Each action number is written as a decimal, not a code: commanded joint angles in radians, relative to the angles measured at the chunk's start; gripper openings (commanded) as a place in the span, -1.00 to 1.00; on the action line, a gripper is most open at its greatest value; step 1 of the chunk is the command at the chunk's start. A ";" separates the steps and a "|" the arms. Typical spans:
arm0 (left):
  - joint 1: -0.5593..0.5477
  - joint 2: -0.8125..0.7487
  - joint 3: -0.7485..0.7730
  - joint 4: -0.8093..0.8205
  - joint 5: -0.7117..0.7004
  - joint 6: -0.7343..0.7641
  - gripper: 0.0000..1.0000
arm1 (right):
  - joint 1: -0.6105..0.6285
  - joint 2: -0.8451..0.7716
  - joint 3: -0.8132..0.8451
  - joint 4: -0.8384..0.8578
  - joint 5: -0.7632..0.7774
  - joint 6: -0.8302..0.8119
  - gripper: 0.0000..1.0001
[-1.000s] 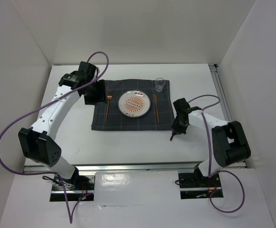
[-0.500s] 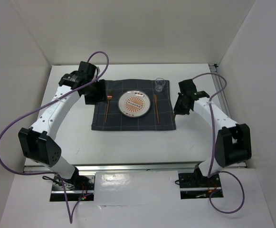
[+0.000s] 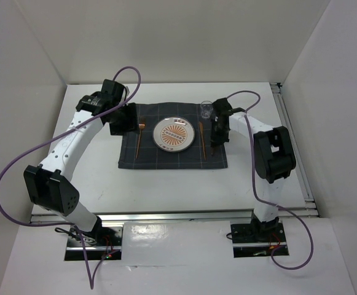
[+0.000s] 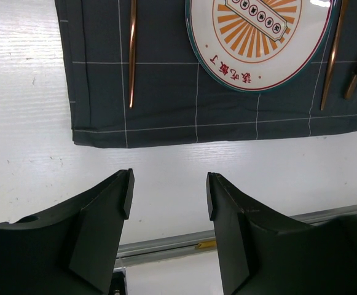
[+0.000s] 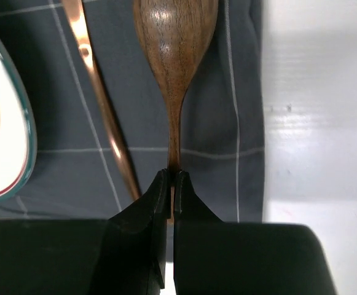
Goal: Set the dinner table for one person
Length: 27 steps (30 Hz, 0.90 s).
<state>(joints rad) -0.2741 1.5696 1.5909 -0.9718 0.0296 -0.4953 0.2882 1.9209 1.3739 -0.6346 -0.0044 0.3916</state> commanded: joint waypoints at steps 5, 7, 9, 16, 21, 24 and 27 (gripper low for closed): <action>-0.004 0.003 0.015 -0.007 0.000 0.024 0.35 | 0.014 0.053 0.071 0.032 0.004 -0.022 -0.62; -0.004 0.003 0.015 -0.007 0.000 0.024 0.35 | 0.014 0.044 0.082 0.023 0.021 -0.013 -0.28; -0.004 0.003 0.026 -0.007 0.000 0.024 0.35 | 0.014 -0.003 0.094 0.009 0.046 0.003 -0.03; -0.004 0.003 0.044 -0.007 0.000 0.024 0.35 | -0.004 -0.229 0.146 -0.102 0.248 0.082 0.98; -0.004 0.003 0.053 0.002 0.050 0.046 0.35 | -0.108 -0.427 0.062 -0.206 0.437 0.322 0.98; -0.004 -0.008 0.053 0.013 0.050 0.046 0.35 | -0.159 -0.517 -0.045 -0.185 0.426 0.342 0.98; -0.004 -0.017 0.053 0.024 0.059 0.058 0.35 | -0.181 -0.574 -0.117 -0.185 0.397 0.342 0.98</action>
<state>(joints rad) -0.2741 1.5696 1.6066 -0.9668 0.0628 -0.4694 0.1101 1.3621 1.3231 -0.7635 0.3717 0.6815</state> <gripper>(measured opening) 0.674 0.991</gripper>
